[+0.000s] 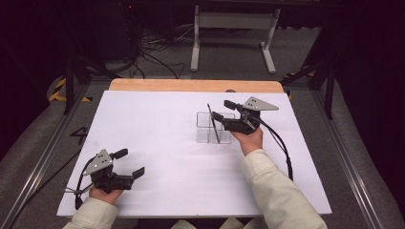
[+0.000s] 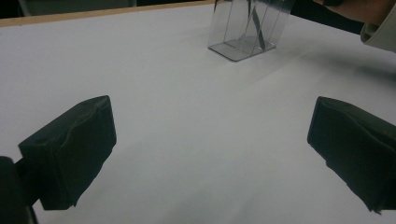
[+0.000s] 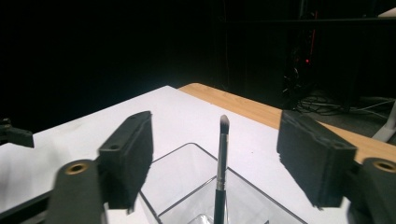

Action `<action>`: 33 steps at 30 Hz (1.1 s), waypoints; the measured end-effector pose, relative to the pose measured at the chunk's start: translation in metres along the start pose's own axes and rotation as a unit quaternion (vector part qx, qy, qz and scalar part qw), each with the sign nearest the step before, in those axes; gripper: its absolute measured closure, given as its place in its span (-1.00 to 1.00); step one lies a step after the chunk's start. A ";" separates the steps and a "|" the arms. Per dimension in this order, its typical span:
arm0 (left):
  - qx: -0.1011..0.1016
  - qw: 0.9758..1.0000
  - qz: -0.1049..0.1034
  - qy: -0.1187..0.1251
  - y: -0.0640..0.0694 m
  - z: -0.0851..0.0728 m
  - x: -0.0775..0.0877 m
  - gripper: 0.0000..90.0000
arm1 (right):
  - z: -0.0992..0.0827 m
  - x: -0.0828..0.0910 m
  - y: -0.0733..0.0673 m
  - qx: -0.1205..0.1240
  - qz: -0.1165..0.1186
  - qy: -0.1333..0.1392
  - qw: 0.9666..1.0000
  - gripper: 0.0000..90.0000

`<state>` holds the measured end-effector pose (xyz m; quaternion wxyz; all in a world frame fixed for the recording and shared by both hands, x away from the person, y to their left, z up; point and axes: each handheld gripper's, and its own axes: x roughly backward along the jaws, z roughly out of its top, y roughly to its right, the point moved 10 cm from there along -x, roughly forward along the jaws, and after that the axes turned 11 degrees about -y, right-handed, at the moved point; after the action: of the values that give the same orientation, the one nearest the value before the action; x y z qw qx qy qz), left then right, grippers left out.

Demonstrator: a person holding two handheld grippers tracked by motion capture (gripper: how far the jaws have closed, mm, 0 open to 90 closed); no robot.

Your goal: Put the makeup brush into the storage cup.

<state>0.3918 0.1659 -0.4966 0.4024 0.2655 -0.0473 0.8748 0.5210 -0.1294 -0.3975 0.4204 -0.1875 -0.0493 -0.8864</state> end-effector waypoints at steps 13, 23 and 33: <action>-0.003 1.000 0.000 -0.003 0.001 0.000 0.000 -0.96 | 0.017 0.046 -0.018 0.042 -0.001 -0.008 0.999 -0.94; 0.000 1.000 -0.001 -0.002 0.000 0.000 0.000 -0.96 | 0.012 0.074 -0.020 0.052 -0.012 -0.014 0.998 -0.96; 0.000 1.000 -0.003 -0.002 0.001 0.000 0.000 -0.97 | 0.003 0.095 -0.015 0.049 -0.022 -0.020 0.998 -0.97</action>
<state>0.3914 0.1654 -0.4968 0.4048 0.2673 -0.0479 0.8732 0.4552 -0.1879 -0.3584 0.4084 -0.1831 -0.1052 -0.8880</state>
